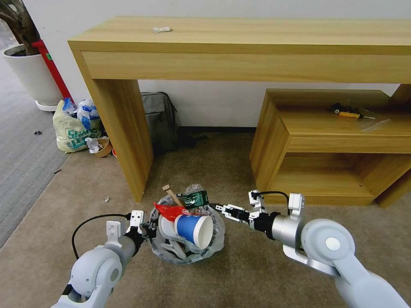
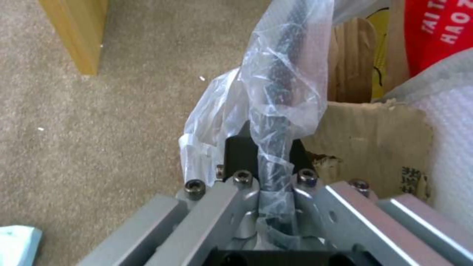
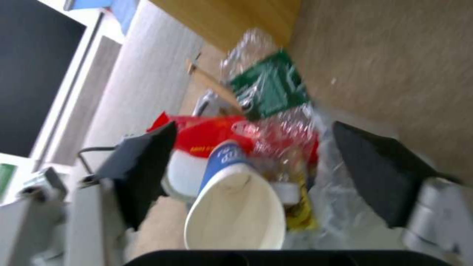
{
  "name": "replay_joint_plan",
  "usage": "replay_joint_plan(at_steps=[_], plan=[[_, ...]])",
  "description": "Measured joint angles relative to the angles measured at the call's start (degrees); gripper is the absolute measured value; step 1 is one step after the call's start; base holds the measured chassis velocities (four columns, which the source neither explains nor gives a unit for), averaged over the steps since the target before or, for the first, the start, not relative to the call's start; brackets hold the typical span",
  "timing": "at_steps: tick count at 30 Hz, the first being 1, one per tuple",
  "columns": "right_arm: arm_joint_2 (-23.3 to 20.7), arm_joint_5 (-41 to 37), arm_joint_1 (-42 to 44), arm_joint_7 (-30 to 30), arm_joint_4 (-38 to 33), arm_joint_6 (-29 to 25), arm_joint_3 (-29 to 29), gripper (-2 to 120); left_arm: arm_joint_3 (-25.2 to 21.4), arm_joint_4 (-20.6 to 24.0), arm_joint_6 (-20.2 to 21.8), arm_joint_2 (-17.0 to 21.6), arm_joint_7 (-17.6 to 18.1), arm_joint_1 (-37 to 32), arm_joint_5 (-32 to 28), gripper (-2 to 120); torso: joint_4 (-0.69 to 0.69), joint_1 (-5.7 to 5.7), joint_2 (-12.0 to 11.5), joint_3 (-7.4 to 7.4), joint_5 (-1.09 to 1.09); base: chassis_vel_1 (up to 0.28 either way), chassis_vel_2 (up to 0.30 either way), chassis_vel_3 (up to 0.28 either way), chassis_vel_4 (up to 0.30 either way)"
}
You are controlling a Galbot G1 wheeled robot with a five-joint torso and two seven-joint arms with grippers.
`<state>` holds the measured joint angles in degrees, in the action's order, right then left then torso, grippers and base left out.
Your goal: Pick up the trash bin and place the garbage on the floor into it.
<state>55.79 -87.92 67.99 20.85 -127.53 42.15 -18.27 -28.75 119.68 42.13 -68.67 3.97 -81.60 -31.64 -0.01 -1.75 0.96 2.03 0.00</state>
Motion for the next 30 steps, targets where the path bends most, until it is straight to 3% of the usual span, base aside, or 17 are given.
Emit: replay_joint_plan(at_steps=[2,5,6,9,14,16,22,30], plan=[[0.04,1.94,0.09,-0.56,-0.26,0.00,-0.25,90,-0.06,0.08,0.00,-0.08,0.02,-0.16,0.06,0,0.00,0.00,0.00,0.00,0.00,0.000,0.000,0.000,0.000],[1.16,15.07,0.95,-6.27,-1.01,-0.03,-2.46,99,-0.57,0.50,0.00,-0.50,0.03,-0.69,0.33,0,0.00,0.00,0.00,0.00,0.00,0.000,0.000,0.000,0.000],[1.16,15.07,0.95,-6.27,-1.01,-0.03,-2.46,99,-0.57,0.50,0.00,-0.50,0.03,-0.69,0.33,0,0.00,0.00,0.00,0.00,0.00,0.000,0.000,0.000,0.000],[3.23,29.63,2.66,-8.00,-1.17,-2.26,-3.94,100,-1.10,0.47,0.00,-0.73,-0.09,-1.03,0.77,0,0.00,0.00,0.00,0.00,0.00,0.000,0.000,0.000,0.000],[5.55,38.33,4.89,-9.10,-1.03,-5.17,-4.97,100,-1.16,0.49,0.00,-1.02,-0.22,-1.15,0.80,0,0.01,0.00,0.00,0.00,0.00,0.000,0.000,0.000,0.000],[7.43,46.56,7.63,-10.90,-0.85,-8.41,-6.06,100,-1.19,0.55,0.00,-1.27,-0.26,-1.19,0.84,0,-0.01,0.00,0.00,0.00,0.00,0.000,0.000,0.000,0.000],[10.33,55.41,10.71,-12.25,-0.62,-13.47,-7.86,100,-1.20,0.55,0.00,-1.54,-0.33,-1.22,0.98,0,0.00,0.00,0.00,0.00,0.00,0.000,0.000,0.000,0.000],[12.77,57.39,11.39,-12.15,-0.90,-14.83,-8.10,100,-1.10,0.63,0.00,-2.29,-0.48,-1.47,1.41,0,0.00,0.00,0.00,0.00,0.00,0.000,0.000,0.000,0.000]])
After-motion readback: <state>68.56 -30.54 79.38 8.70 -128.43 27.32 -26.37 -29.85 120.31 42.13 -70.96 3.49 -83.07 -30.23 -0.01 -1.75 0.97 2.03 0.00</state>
